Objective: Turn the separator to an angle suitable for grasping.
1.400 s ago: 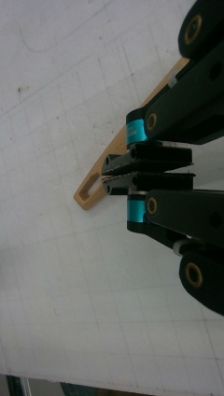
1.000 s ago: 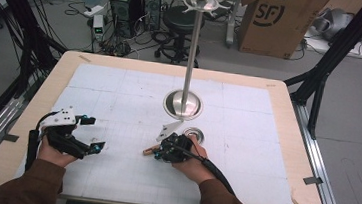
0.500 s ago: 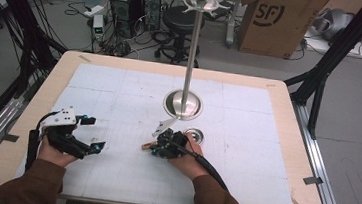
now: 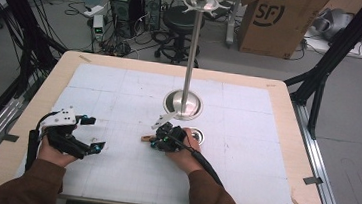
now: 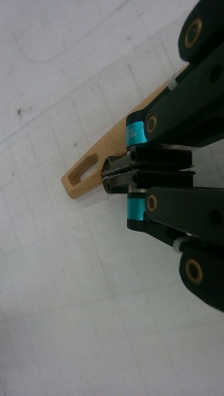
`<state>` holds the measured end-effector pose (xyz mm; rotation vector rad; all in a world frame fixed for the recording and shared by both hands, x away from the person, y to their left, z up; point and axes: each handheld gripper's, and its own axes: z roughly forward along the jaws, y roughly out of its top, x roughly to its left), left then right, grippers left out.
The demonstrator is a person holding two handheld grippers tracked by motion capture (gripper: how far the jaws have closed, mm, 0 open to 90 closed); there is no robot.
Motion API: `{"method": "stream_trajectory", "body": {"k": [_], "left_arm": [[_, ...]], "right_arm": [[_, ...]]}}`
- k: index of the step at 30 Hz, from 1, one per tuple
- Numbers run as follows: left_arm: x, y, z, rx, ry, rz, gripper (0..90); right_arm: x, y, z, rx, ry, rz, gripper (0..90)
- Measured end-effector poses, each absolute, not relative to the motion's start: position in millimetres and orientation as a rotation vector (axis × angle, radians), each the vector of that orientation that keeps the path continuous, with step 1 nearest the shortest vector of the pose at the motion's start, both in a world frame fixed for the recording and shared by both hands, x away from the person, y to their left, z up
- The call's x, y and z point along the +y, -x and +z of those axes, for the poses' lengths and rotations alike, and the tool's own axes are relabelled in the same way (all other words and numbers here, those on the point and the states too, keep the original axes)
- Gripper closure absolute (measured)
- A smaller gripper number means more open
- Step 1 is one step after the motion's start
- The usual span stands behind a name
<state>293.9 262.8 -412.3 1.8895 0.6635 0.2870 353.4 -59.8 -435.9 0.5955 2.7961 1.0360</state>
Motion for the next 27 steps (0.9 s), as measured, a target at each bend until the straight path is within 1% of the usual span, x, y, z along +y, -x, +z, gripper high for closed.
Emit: {"method": "stream_trajectory", "body": {"k": [17,27], "left_arm": [[263,-294,-413,0.661,-1.892,0.285,1.7],[263,-294,-412,0.661,-1.893,0.287,1.7]], "right_arm": [[-73,-368,-435,2.703,-0.752,1.013,89.3],[-77,-369,-433,2.682,-0.809,1.021,89.3]]}}
